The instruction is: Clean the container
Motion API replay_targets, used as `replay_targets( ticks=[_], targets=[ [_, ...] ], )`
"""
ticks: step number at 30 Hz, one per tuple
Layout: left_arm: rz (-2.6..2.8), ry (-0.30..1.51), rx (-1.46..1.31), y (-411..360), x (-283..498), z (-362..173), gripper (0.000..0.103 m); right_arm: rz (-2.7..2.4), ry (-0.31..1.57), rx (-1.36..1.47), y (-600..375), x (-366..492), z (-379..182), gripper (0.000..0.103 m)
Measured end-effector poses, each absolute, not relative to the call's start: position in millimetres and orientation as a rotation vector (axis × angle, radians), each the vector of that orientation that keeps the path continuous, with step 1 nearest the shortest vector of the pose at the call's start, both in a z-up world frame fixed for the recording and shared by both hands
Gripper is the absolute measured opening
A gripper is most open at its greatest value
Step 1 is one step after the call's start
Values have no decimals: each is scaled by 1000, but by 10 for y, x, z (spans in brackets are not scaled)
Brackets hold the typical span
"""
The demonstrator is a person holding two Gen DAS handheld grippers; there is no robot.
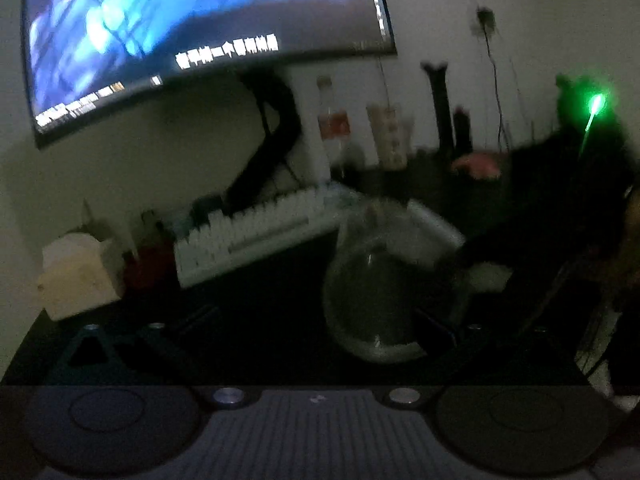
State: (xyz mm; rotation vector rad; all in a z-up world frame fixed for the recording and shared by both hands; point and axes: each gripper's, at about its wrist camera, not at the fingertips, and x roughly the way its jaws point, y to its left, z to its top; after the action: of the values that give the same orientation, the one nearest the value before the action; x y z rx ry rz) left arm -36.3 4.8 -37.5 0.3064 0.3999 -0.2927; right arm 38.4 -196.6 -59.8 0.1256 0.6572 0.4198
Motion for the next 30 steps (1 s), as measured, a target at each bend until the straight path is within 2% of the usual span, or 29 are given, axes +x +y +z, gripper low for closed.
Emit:
replay_targets(
  ticks=[2,4,6,7,8,9,11,12,16,26,27,29,30],
  targets=[
    [-281,385,299,43,-256,-468,103,415,654,109,-1947,400,-621,17],
    [-294,342,266,10,-182,-543,103,421,648,102,-1907,410,-628,7],
    [-291,307,217,-14,-132,-609,101,431,639,96,-1859,420,-628,5],
    [-295,301,190,-17,-112,-626,88,435,629,93,-1826,426,-622,4],
    [-300,298,164,-20,-92,-638,70,439,619,90,-1794,432,-616,4],
    [-291,313,134,-23,-47,-649,63,442,613,84,-1755,435,-607,4],
    [-256,348,87,-44,29,-676,39,446,617,97,-1674,453,-583,4],
    [-234,351,91,-61,54,-695,35,441,619,109,-1644,472,-573,4],
    [-125,355,116,-160,115,-768,32,431,644,139,-1558,631,-558,4],
    [-36,346,46,-237,85,-804,35,397,675,232,-1787,734,-646,5],
    [-42,344,30,-212,72,-797,37,397,674,232,-1807,726,-639,6],
    [-53,332,17,-185,41,-789,66,400,671,229,-1817,701,-623,8],
    [-56,321,23,-178,29,-788,67,401,669,227,-1817,687,-615,9]
  ],
)
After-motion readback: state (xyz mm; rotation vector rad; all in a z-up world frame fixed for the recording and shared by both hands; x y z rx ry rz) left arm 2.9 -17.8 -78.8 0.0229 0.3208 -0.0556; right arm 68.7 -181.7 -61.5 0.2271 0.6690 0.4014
